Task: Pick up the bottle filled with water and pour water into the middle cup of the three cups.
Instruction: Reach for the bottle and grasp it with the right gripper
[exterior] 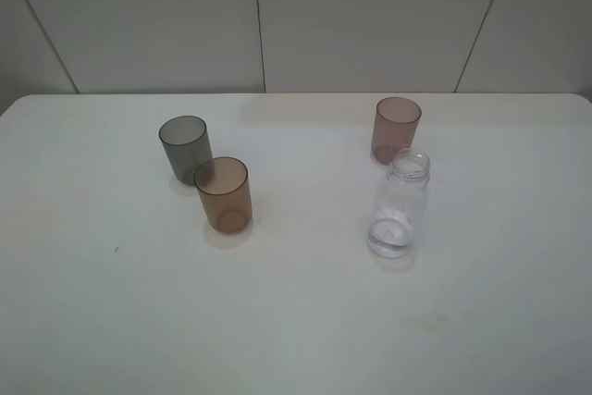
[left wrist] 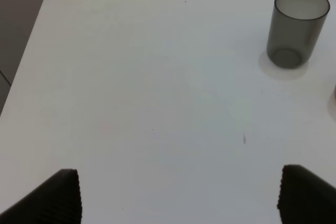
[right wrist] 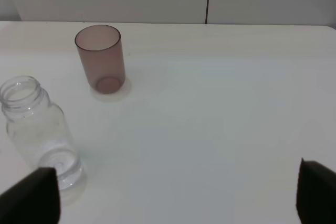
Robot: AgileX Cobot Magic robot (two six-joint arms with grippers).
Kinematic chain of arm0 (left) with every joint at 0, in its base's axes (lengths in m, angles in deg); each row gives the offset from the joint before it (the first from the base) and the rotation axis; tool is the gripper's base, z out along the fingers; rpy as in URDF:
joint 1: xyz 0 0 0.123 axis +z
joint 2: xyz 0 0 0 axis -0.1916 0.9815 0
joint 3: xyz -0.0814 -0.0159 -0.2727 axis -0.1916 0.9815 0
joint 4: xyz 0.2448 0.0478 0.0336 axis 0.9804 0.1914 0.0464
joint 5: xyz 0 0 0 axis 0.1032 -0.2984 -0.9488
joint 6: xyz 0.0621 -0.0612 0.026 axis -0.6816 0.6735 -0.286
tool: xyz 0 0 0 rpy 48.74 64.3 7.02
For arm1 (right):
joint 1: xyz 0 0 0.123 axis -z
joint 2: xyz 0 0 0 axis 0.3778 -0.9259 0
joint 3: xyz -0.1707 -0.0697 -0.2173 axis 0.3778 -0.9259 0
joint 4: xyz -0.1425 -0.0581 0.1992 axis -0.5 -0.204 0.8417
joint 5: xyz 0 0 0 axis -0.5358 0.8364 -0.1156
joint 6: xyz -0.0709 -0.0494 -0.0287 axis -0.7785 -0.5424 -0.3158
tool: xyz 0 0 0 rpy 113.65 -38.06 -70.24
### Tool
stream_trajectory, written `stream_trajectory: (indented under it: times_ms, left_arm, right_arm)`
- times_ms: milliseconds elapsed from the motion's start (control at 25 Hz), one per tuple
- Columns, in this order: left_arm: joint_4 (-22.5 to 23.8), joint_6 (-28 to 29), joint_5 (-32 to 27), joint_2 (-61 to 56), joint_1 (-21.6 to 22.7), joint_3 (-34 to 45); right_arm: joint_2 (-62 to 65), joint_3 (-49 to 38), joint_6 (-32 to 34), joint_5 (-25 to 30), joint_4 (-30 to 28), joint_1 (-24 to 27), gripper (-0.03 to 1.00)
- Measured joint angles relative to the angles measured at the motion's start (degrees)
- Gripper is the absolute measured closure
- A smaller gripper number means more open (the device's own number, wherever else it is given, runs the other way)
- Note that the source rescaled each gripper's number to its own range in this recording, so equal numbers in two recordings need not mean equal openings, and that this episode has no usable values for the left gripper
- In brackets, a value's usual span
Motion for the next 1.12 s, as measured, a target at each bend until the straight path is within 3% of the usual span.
stream_trajectory:
  times_ms: [1120]
  left_arm:
    - [0.0, 0.0, 0.0, 0.0, 0.0, 0.0]
  right_arm:
    - [0.0, 0.0, 0.0, 0.0, 0.0, 0.0, 0.05]
